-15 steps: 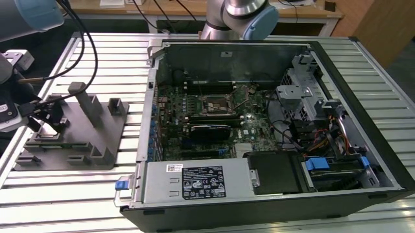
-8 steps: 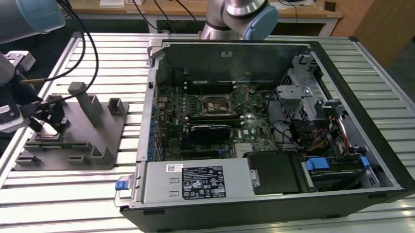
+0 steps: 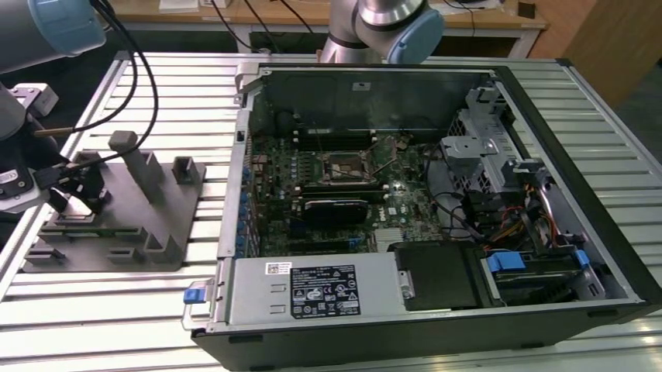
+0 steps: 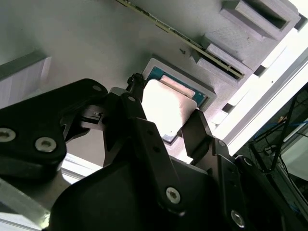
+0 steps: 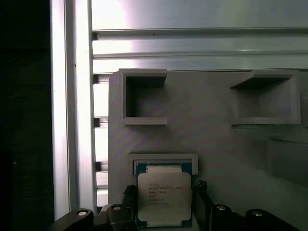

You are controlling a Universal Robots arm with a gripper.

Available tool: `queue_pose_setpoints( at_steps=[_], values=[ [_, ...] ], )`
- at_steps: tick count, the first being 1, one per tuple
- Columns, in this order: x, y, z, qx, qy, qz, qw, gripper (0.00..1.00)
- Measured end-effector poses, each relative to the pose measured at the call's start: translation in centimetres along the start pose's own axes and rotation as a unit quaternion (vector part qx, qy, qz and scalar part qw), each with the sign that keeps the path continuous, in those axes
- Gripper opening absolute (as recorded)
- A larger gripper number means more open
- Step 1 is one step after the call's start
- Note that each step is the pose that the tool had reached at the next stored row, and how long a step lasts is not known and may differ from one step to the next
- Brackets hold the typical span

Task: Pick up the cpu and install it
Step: 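Pick up the cpu and move it towards the insertion slot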

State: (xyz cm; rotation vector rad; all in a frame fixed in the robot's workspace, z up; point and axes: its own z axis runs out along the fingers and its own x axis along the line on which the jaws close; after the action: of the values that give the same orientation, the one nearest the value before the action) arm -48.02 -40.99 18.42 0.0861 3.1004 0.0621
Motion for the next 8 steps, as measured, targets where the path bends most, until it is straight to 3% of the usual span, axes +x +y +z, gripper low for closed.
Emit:
queue_pose_setpoints(
  at_steps=[8],
  values=[
    [0.0, 0.0, 0.03, 0.0, 0.0, 0.0, 1.0, 0.54]
  ],
)
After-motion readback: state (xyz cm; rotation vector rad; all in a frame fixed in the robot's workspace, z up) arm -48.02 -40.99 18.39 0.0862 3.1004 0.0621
